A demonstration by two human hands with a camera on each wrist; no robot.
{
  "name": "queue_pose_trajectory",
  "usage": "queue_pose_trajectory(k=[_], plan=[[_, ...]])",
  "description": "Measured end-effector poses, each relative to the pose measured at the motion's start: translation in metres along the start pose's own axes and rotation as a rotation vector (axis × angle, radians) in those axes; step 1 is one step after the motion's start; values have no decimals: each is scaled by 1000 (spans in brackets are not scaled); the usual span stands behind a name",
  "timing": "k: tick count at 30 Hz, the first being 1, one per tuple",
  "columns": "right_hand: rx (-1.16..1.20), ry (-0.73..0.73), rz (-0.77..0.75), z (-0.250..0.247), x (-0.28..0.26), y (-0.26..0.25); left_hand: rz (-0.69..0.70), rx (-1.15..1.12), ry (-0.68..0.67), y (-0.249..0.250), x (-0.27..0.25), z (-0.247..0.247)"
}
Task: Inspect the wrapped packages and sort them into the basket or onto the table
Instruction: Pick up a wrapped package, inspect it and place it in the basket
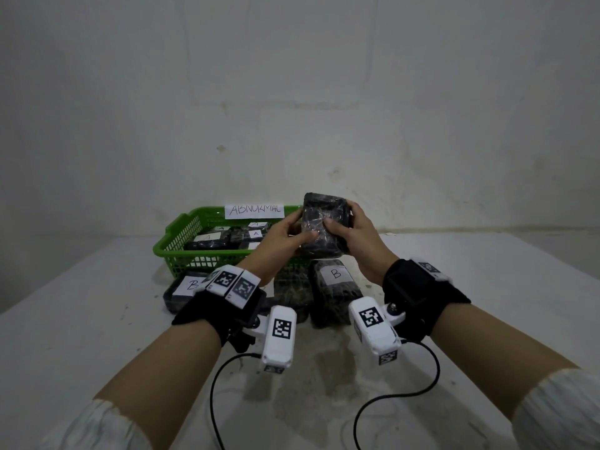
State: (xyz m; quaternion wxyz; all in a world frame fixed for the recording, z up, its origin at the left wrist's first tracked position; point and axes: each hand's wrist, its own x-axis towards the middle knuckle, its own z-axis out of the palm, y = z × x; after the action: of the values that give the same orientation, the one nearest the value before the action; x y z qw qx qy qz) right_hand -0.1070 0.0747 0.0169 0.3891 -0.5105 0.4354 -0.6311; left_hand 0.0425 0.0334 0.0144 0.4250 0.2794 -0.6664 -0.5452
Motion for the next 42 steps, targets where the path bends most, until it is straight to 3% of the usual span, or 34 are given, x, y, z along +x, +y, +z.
queue_pose_trajectory(k=[5,9,14,20,26,29,32,35,39,42], plan=[[12,-139,91,-10,0,-3,2,-34,17,0,0,1],[-44,-141,61,-13,-4,-1,-46,-82,14,1,1,4],[-87,-195,82,-13,-4,1,-17,-98,105,-3,3,5],[-148,-134,96,-8,-4,1,80,43,202,-3,5,-1],[-274,-75,19,3,-10,-4,-51,-115,88,5,2,13],[-287,-61,-53,11,-11,1,-59,-142,92,7,0,23],[-300,-9,-190,17,-10,6,-22,-57,124,7,1,28],[-315,28,-200,21,-9,6,26,81,147,7,3,30],[-347,-77,-91,17,-9,5,38,25,192,6,6,29],[-413,-77,-147,13,-9,7,18,0,166,5,5,27]])
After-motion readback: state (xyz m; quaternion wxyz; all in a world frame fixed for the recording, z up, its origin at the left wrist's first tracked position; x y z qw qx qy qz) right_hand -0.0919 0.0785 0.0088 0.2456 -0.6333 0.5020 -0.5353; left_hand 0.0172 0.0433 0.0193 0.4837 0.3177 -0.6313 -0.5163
